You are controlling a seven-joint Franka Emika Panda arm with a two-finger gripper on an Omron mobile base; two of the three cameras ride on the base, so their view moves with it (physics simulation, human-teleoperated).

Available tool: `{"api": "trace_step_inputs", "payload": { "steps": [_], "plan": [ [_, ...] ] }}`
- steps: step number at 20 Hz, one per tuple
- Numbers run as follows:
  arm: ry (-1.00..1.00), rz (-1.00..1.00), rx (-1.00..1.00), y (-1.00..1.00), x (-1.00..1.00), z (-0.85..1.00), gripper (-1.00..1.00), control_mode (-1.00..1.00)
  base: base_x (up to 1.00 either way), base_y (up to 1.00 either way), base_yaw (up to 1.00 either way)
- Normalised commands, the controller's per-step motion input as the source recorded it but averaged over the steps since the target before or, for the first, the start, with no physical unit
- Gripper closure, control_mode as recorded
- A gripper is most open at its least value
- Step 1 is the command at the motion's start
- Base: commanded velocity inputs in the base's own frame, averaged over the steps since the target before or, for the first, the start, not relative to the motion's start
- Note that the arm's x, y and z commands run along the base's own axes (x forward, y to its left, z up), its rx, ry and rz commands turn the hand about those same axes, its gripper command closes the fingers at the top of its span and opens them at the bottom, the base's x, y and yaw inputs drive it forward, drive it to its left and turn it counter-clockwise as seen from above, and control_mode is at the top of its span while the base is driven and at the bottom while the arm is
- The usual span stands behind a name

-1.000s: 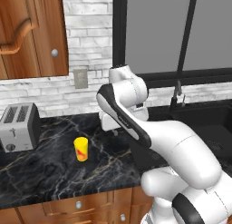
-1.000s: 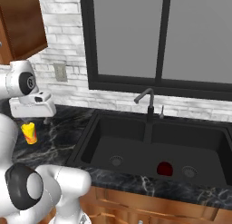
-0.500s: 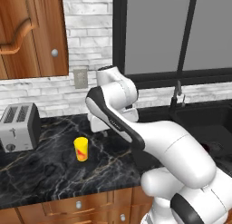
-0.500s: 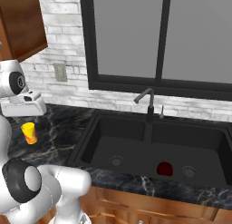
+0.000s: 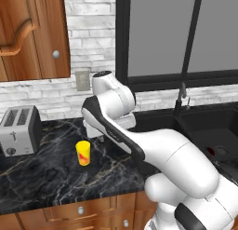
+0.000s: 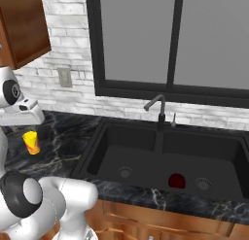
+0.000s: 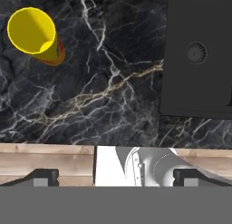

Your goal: Move any existing items from the left basin to the right basin for drying. Then move the cup from the counter to the left basin of the sink for washing.

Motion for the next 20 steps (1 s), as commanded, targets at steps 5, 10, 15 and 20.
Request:
{"api": "trace_step_inputs", "payload": {
  "steps": [5, 10, 15, 20],
  "plan": [
    [-0.04, 0.0, 0.0, 0.08, 0.09, -0.08, -1.0, -1.0, 0.0, 0.0, 0.0],
    [0.0, 0.0, 0.0, 0.04, 0.15, -0.1, -1.0, -1.0, 0.0, 0.0, 0.0],
    [0.0, 0.0, 0.0, 0.08, 0.18, -0.17, -1.0, -1.0, 0.0, 0.0, 0.0],
    [0.0, 0.0, 0.0, 0.14, 0.22, -0.16, -1.0, -1.0, 0.0, 0.0, 0.0]
  ]
}}
